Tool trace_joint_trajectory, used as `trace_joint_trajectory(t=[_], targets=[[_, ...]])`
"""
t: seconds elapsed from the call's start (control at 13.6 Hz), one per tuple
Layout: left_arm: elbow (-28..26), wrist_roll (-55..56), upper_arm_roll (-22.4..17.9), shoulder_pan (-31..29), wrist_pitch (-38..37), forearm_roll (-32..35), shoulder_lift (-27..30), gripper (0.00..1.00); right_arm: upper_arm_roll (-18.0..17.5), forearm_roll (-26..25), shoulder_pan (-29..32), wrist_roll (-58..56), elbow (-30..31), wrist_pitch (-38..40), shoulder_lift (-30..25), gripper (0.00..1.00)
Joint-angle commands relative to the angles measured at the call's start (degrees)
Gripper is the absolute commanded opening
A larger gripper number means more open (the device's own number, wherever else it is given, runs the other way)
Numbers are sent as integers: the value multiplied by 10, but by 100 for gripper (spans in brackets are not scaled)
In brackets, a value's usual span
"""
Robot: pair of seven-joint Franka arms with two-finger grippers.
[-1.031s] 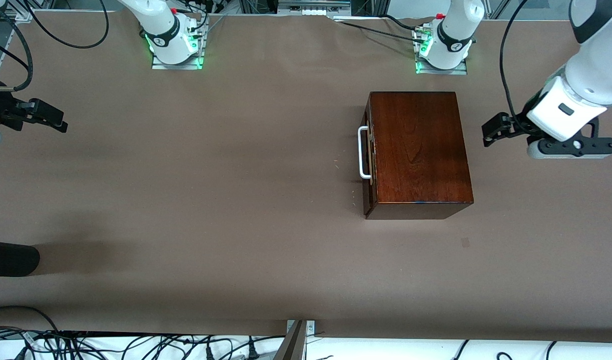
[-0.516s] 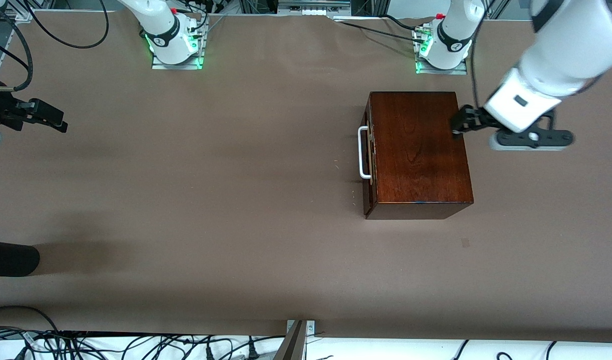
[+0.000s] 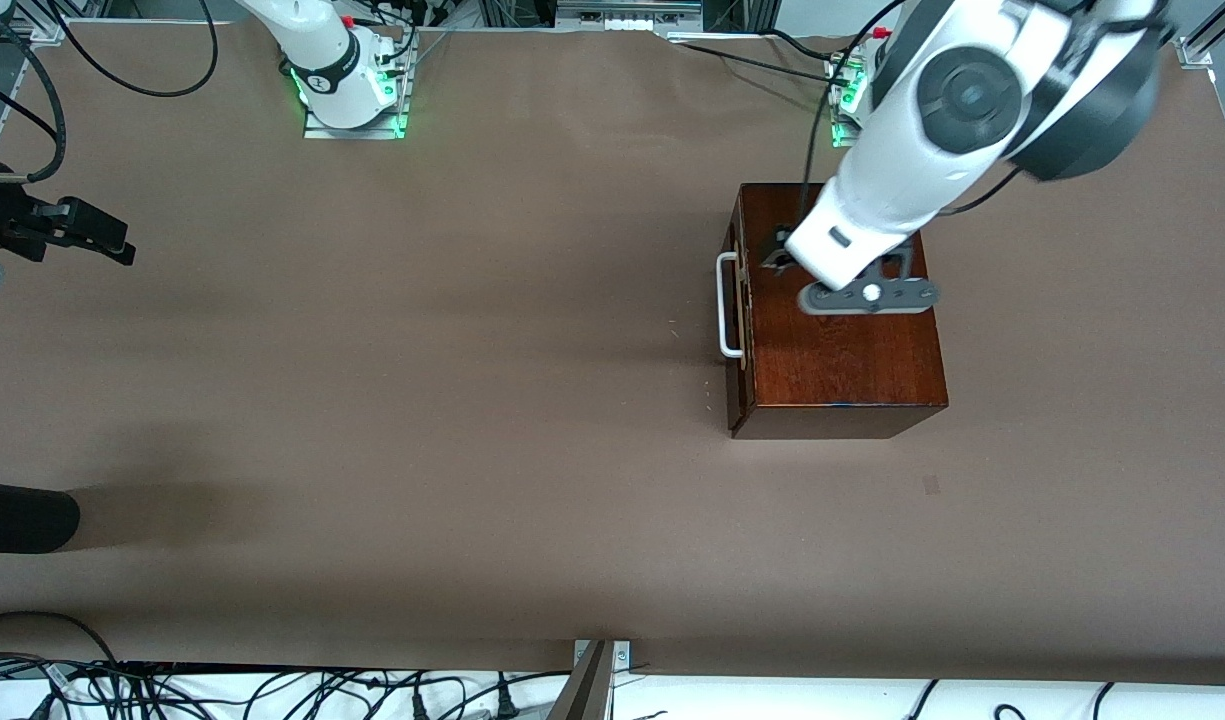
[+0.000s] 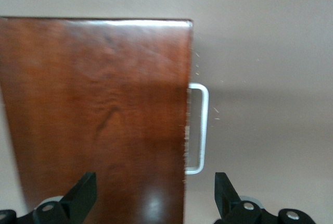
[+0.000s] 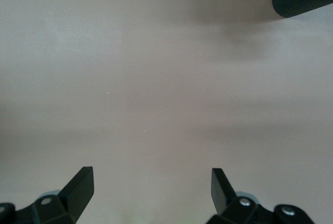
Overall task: Open drawer, take yellow block, close drawer
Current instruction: 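Reach the left gripper over the box to the white drawer handle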
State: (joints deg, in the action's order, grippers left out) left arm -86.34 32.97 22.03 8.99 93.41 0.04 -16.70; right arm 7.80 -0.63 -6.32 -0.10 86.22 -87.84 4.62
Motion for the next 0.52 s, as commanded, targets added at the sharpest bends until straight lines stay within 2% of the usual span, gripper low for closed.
trace_joint_trajectory(t=[0.0,0.22,0.44], targets=[[14,66,7,60,21,4,-39,100,-5,3,6,-1,-2,-1,-4,100],[14,82,9,135,29,76,-86,100,-5,2,6,-1,-2,-1,-4,100],[12,112,6,151,60,81,-122,100,-5,2,6,-1,-2,-1,-4,100]])
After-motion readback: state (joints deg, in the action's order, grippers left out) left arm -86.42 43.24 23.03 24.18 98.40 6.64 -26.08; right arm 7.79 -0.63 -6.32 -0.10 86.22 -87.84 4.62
